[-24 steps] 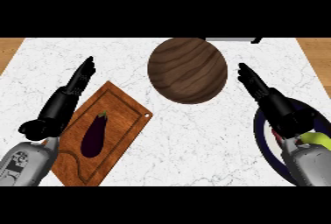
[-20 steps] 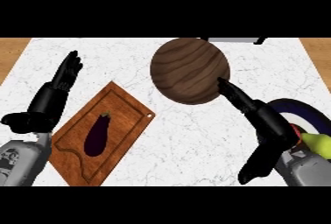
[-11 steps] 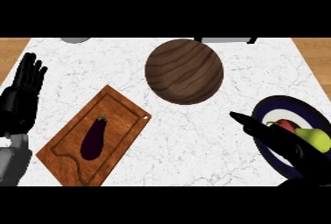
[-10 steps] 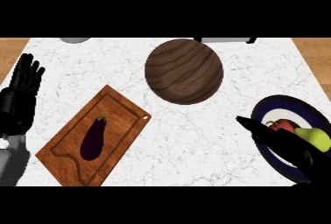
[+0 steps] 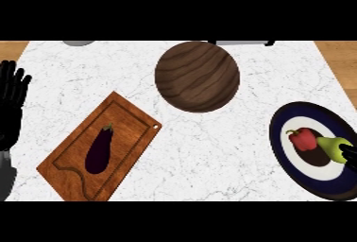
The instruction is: Pick the bell pepper from the plate and place it in the bowl
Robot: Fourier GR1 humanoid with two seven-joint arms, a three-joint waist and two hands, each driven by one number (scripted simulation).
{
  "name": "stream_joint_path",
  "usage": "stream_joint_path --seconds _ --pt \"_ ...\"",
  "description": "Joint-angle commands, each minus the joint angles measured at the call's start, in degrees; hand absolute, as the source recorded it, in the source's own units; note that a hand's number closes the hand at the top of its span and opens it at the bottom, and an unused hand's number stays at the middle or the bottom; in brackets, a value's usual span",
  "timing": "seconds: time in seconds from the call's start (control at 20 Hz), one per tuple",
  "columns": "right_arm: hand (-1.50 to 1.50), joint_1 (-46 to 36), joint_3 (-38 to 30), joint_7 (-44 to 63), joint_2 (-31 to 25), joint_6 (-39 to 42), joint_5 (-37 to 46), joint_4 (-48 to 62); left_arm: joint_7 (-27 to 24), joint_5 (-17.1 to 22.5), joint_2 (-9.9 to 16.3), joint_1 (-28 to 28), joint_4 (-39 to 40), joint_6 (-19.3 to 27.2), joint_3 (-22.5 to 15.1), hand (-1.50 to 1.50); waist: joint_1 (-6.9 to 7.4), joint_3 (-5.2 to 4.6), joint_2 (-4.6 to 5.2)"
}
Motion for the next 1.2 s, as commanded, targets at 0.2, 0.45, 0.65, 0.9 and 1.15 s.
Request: stream_joint_path --seconds 0.2,0.45,0.65,0.9,1.15 --pt "-1.5 7.54 -14.29 -0.43 -12.92 0.52 9.86 -1.05 0.35 -2.14 -1.8 0.82 -2.03 1.17 -1.89 0.0 0.85 -0.15 0.2" --pt "-1.5 11.28 -16.7 -0.2 -16.8 1.45 17.67 -0.62 1.38 -2.84 -2.58 -1.89 -0.79 2.1 -1.71 0.0 1.23 -0.12 0.44" --pt "-1.5 13.18 -15.61 1.25 -13.92 -0.68 25.76 -3.09 1.36 -2.95 -3.19 -0.22 -3.21 1.19 -1.57 0.0 1.74 -0.1 0.39" --pt "-1.5 5.59 -12.08 3.98 -12.08 2.0 29.33 0.51 0.22 -4.41 -4.47 -7.72 5.85 -0.2 -0.87 0.0 2.12 -0.11 0.73" --pt "-1.5 3.44 -9.74 1.94 -7.38 2.65 34.64 2.88 1.21 -4.36 -4.78 -4.64 1.87 -1.9 0.48 0.0 2.25 -0.11 0.59"
